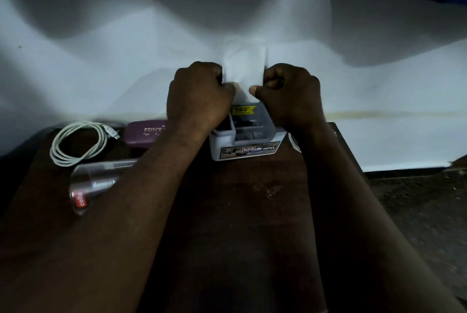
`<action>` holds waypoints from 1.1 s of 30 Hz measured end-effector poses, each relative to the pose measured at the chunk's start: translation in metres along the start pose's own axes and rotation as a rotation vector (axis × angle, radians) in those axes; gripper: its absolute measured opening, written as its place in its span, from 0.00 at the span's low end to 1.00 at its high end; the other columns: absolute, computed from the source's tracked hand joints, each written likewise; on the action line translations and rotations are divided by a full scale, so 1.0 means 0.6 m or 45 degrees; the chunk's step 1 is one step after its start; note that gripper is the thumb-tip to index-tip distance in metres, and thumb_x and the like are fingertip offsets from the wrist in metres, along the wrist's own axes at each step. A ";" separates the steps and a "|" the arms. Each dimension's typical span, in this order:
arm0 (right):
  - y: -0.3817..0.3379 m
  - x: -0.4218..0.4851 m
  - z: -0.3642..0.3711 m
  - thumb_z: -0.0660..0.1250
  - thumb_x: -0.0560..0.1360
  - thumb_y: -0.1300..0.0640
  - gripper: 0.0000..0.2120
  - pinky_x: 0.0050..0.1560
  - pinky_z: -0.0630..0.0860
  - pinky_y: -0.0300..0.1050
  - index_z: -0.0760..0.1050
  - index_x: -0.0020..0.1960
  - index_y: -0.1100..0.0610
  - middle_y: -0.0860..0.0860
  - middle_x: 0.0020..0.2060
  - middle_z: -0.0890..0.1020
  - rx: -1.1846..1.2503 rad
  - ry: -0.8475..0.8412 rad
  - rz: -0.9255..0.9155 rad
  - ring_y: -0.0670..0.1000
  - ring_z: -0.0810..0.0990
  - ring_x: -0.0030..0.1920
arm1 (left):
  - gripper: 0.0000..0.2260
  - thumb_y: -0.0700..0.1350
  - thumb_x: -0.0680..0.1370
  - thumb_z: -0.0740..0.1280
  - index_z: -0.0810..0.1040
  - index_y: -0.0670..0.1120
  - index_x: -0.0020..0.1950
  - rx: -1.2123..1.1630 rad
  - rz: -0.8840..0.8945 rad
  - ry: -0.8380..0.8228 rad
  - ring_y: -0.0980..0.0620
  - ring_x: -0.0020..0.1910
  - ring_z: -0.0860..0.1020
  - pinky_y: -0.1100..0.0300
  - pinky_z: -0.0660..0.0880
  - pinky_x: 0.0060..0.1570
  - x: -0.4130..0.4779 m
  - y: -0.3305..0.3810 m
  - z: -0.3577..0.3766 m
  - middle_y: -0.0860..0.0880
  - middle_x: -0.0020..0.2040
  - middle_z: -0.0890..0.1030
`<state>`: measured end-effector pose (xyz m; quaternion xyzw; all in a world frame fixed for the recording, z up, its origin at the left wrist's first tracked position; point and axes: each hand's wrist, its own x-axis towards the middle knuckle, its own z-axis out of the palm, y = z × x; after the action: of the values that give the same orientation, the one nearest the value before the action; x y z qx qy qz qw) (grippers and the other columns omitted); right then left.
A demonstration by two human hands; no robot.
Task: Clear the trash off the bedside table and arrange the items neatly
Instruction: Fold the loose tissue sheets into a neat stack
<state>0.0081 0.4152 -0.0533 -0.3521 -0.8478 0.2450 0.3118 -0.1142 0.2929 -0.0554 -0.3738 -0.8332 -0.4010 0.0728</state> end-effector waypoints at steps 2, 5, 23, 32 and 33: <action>-0.001 0.002 -0.003 0.78 0.72 0.47 0.10 0.39 0.72 0.32 0.82 0.41 0.51 0.42 0.32 0.83 0.105 0.052 0.026 0.39 0.81 0.35 | 0.18 0.54 0.72 0.72 0.71 0.46 0.29 0.011 -0.012 -0.016 0.44 0.34 0.77 0.58 0.64 0.34 -0.003 -0.003 0.002 0.51 0.27 0.73; 0.004 0.007 -0.005 0.77 0.73 0.47 0.09 0.35 0.67 0.25 0.81 0.40 0.50 0.40 0.30 0.80 0.100 0.075 0.040 0.36 0.78 0.33 | 0.19 0.55 0.71 0.71 0.69 0.46 0.29 0.006 0.002 -0.008 0.42 0.34 0.76 0.57 0.63 0.34 -0.002 -0.001 0.003 0.51 0.26 0.72; 0.013 0.007 0.000 0.77 0.73 0.47 0.09 0.34 0.65 0.23 0.82 0.41 0.51 0.41 0.31 0.79 0.050 0.010 0.035 0.34 0.76 0.32 | 0.19 0.55 0.74 0.71 0.70 0.46 0.30 -0.052 -0.017 -0.005 0.43 0.35 0.77 0.56 0.69 0.34 -0.004 -0.003 0.001 0.49 0.28 0.75; -0.031 -0.010 -0.041 0.78 0.72 0.46 0.12 0.38 0.68 0.23 0.79 0.50 0.48 0.42 0.41 0.84 0.112 0.079 0.092 0.35 0.79 0.40 | 0.17 0.57 0.72 0.72 0.78 0.56 0.59 -0.180 -0.078 0.011 0.48 0.46 0.84 0.52 0.80 0.50 -0.019 0.030 -0.043 0.51 0.42 0.85; -0.039 -0.016 -0.049 0.77 0.73 0.45 0.12 0.38 0.68 0.25 0.79 0.51 0.48 0.43 0.41 0.84 0.087 0.099 0.103 0.37 0.80 0.41 | 0.17 0.56 0.73 0.72 0.76 0.56 0.60 -0.183 -0.082 0.019 0.48 0.43 0.84 0.52 0.80 0.49 -0.023 0.037 -0.054 0.51 0.40 0.84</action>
<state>0.0238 0.3988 -0.0216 -0.3843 -0.8114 0.2723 0.3461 -0.0948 0.2707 -0.0262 -0.3482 -0.8133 -0.4645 0.0391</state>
